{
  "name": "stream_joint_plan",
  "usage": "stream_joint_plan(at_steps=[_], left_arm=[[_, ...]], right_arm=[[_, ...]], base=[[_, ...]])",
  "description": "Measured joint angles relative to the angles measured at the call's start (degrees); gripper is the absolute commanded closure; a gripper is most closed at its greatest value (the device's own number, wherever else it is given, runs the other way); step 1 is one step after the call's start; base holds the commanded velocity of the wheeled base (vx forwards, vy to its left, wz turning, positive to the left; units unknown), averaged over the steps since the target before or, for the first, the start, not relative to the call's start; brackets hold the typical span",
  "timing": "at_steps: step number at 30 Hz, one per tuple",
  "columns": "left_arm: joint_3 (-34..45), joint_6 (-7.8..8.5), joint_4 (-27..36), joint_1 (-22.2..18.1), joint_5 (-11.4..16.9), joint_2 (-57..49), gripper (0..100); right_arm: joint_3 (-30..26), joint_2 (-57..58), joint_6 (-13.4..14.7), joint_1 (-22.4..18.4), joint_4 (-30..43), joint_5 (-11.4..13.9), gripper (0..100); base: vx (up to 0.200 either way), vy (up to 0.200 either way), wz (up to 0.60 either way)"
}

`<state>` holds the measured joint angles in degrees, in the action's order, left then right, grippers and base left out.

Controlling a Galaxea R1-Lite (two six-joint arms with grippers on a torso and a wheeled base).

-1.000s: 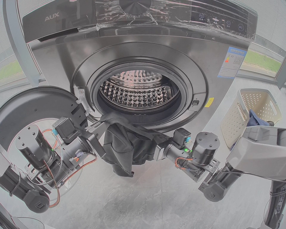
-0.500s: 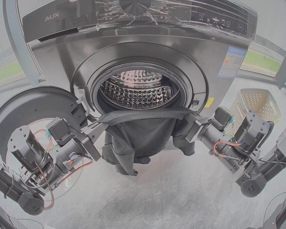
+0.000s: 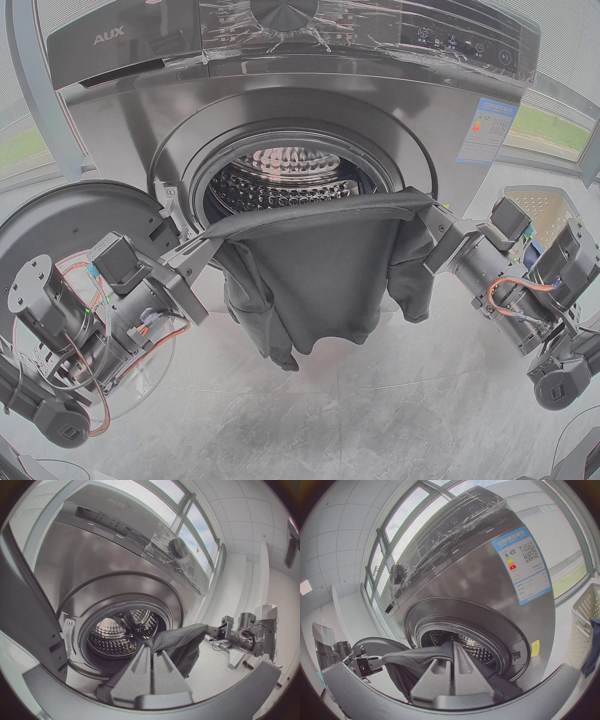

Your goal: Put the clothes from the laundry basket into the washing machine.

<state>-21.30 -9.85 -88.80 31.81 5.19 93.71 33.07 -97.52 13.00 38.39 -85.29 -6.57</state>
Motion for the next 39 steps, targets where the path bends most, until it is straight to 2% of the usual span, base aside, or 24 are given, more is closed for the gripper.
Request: stream_joint_plan(at_steps=[3,6,24,31,36,39], left_arm=[[-1.4,0.09,0.0,0.0,-2.3,0.1,100],[-2.8,0.04,0.0,0.0,-3.4,0.2,100],[-4.1,-0.16,0.1,-0.7,-3.5,1.7,100],[-3.9,-0.16,0.1,-0.7,-3.5,1.7,100],[-3.4,-0.71,0.1,-0.7,-3.4,1.5,100],[-3.1,-1.74,0.0,-0.9,-3.3,1.6,100]], right_arm=[[0.0,0.3,-0.1,0.0,0.0,0.0,100],[-0.3,0.5,-0.2,0.0,-0.1,0.0,100],[-2.6,1.9,-3.0,0.0,-0.1,0.0,100],[-3.1,3.2,-3.1,-0.4,0.0,0.0,100],[-3.8,3.7,-3.1,-0.7,0.1,0.0,100],[-3.9,3.8,-3.1,-0.7,0.1,0.0,100]], base=[[0.000,0.000,0.00],[0.000,0.000,0.00],[0.000,0.000,0.00],[0.000,0.000,0.00],[0.000,0.000,0.00],[0.000,0.000,0.00]])
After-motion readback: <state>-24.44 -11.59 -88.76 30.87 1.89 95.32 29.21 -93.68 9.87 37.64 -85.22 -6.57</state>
